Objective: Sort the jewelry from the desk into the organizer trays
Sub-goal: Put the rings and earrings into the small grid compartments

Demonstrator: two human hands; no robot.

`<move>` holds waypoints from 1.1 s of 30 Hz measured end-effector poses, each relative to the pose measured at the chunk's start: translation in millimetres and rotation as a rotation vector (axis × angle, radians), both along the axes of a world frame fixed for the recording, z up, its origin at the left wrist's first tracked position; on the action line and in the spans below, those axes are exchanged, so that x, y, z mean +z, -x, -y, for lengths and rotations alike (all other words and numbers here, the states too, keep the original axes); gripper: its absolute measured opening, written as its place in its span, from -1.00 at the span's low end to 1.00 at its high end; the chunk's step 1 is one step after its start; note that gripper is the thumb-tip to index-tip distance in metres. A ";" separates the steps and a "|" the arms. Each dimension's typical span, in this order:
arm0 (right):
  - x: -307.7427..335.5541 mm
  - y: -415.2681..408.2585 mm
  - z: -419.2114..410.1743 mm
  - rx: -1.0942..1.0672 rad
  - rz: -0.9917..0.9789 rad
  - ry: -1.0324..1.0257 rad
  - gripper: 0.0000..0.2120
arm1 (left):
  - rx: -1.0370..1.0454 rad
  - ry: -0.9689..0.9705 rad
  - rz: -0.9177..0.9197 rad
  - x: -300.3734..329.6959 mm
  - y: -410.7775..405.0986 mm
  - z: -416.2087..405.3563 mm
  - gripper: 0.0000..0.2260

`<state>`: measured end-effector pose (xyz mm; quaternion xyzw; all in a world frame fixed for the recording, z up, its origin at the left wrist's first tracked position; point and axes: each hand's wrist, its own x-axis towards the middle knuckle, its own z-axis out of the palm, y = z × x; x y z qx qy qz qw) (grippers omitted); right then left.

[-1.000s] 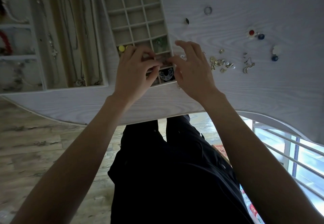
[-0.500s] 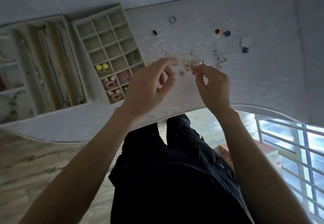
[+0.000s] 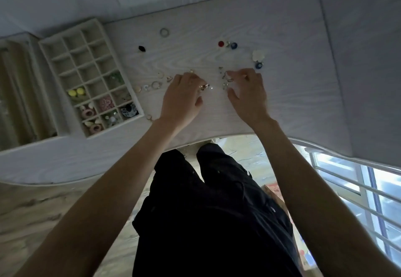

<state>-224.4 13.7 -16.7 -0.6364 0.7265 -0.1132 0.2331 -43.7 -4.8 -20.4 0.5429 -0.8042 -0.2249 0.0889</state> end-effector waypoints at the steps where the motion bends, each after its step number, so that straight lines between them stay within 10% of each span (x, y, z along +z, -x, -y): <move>1: -0.6 -3.1 1.2 0.044 0.005 0.004 -0.63 | 0.010 -0.024 -0.021 -0.7 -1.6 -2.6 -0.65; 21: 0.0 -21.5 29.9 0.132 0.015 -0.041 -0.86 | 0.157 -0.027 -0.159 5.4 -1.3 10.4 -0.71; 28: 36.4 -29.1 27.2 -0.196 0.592 -0.020 -0.92 | 0.206 -0.317 -0.644 29.4 2.0 7.7 -0.73; 33: 64.3 -66.4 18.7 -0.208 0.897 -0.158 -0.88 | 0.338 -0.163 -0.716 49.1 -31.0 -14.7 -0.83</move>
